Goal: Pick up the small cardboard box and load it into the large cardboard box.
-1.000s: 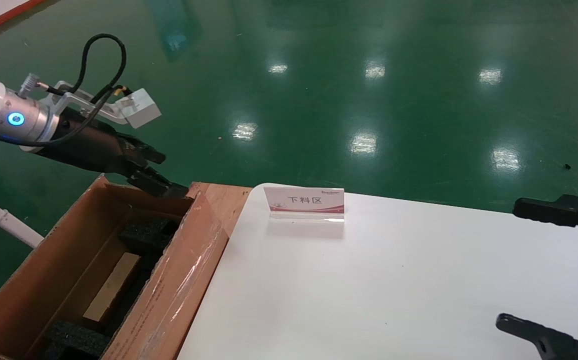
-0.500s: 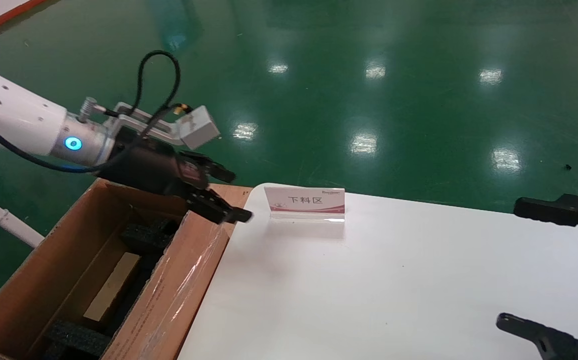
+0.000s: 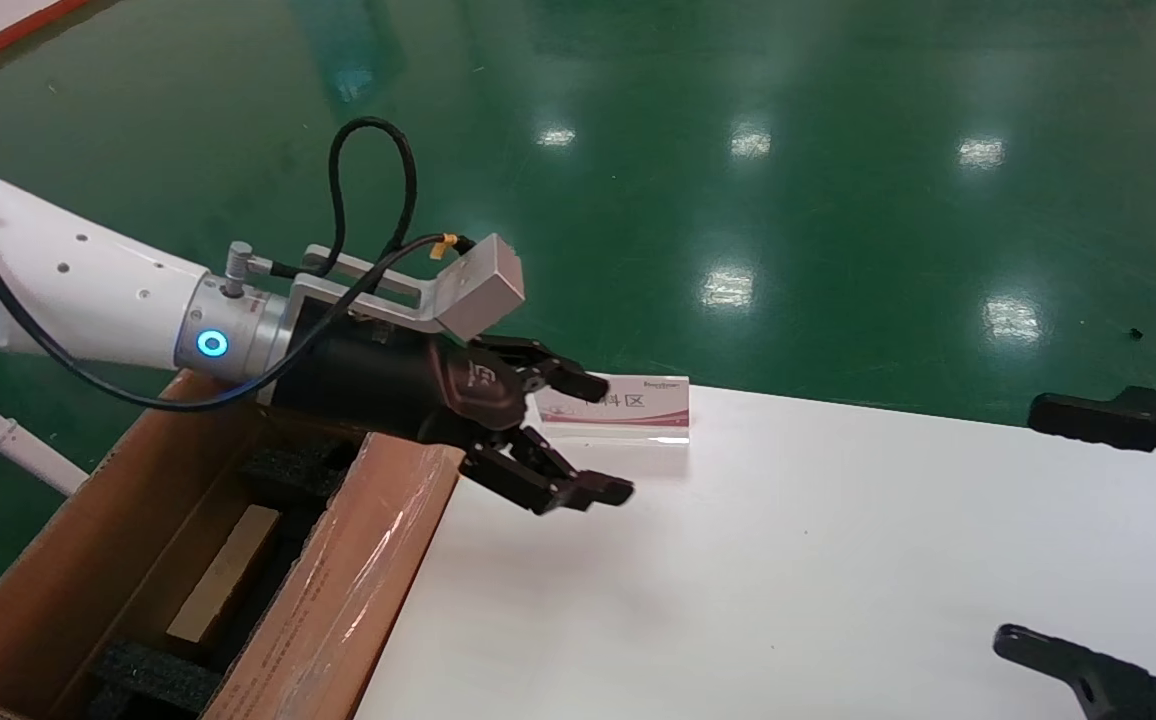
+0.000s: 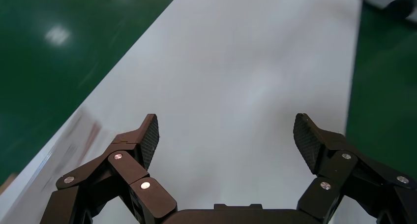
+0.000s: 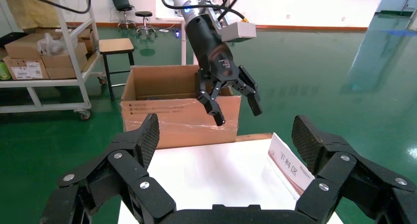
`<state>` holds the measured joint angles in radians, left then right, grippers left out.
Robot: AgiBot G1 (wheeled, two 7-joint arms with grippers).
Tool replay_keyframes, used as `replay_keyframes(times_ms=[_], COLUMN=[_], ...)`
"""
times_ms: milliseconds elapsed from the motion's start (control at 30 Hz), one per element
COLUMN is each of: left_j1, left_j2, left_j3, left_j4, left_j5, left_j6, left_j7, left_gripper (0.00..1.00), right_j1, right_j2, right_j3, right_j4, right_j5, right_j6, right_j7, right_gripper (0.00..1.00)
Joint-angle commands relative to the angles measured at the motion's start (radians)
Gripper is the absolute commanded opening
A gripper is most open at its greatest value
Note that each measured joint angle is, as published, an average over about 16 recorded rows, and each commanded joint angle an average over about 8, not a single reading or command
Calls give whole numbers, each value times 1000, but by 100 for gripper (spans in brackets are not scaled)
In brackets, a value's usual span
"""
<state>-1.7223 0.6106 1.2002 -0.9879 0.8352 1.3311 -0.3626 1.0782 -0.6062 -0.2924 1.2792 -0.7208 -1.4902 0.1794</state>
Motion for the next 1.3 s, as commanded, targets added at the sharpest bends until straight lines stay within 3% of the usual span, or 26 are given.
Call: replay_keyframes(times_ms=[33,933,1100,1300], left_j1=[41,594,656,669], left_j2=[0,1,1,0], left_j3=[-59,-844,-934,-953], left_j4=[-19,-272,-299,-303], left_j5=[-7,-96,-105,-106], left_j6=[11,151,166,168], left_j7=[11,160,175,175], left_gripper=[100,100,100,100], right_j1=[0,-2,-3,-3], right_j2=[0,-3,-4,-4], right_j3=[1,8,9,11], right_j4=[0,3,4,4], right_j5=[0,-6,-7,-8], right_j6=[0,-3,-4,-5], right_j7=[0,5,6,7], right_gripper=[100,100,100,100])
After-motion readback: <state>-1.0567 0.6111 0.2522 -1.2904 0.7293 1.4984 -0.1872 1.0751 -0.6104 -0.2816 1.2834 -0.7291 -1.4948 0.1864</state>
